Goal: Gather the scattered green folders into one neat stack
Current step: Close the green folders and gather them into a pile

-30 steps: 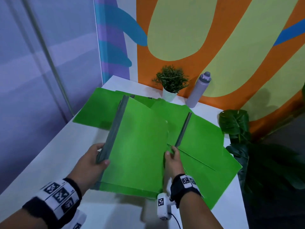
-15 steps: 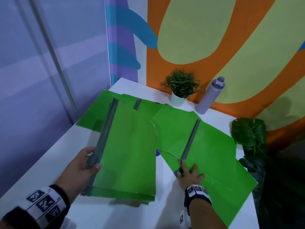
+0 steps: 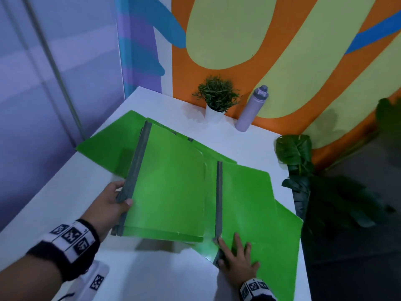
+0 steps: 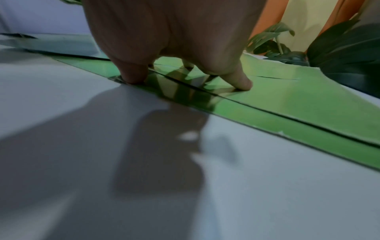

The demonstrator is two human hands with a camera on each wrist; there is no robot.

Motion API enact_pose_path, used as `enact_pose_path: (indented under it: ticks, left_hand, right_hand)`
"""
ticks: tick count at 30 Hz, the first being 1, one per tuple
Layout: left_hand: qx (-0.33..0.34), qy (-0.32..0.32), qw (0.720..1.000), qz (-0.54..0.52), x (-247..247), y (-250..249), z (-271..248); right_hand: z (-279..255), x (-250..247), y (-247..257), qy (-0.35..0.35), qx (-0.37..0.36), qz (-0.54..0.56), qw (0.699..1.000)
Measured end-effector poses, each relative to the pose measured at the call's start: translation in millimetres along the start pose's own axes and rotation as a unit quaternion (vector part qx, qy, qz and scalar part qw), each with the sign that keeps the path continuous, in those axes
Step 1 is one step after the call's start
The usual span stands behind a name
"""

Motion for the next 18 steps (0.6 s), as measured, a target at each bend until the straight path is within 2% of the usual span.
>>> enact_pose_path:
  ticks: [2, 4, 6, 7, 9, 12, 13, 15, 17, 18]
  left_hand:
    - [-0.024, 0.009, 1.0, -0.006, 1, 14, -3]
    - [-0.051, 0.016, 0.998, -0.014, 2, 29, -7]
    - [-0.086, 0.02, 0.996, -0.012, 3, 43, -9]
    - [-0.105, 0.022, 0.994, -0.007, 3, 49, -10]
    - [-0.143, 0.024, 0.989, 0.011, 3, 60, -12]
    - [-0.16, 0.031, 0.984, 0.067, 3, 68, -17]
    - [-0.162, 0.04, 0.982, 0.09, 3, 70, -19]
    - [-0.162, 0.052, 0.979, 0.111, 2, 74, -21]
    - [-0.158, 0.054, 0.981, 0.102, 2, 73, -24]
    - [-0.155, 0.058, 0.981, 0.101, 2, 71, -25]
  right_hand:
    - [-17, 6, -8, 0.005, -0.002, 0.003, 1.0]
    - [-24, 3, -15, -0.019, 0.012, 0.035, 0.999]
    - [-27, -9, -16, -0.1, 0.063, 0.104, 0.988]
    - [-29, -15, -16, -0.144, 0.105, 0.159, 0.971]
    - [-32, -22, -13, -0.192, 0.2, 0.318, 0.906]
    - [-29, -18, -8, -0.167, 0.33, 0.528, 0.764]
    - [-22, -15, -7, -0.157, 0.343, 0.587, 0.716]
    - [-11, -11, 1, -0.151, 0.353, 0.703, 0.598]
    - [-9, -15, 13, -0.118, 0.338, 0.756, 0.548]
    - [-10, -18, 20, -0.093, 0.321, 0.776, 0.535]
Point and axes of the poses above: each hand's wrist, its own z-axis towards the middle knuckle, its own x-axis out of the palm, y = z × x, the point moved 4 cm from there along z, towards the middle knuckle, and after that the axes turned 1 degree about x, right-handed, at the moved point
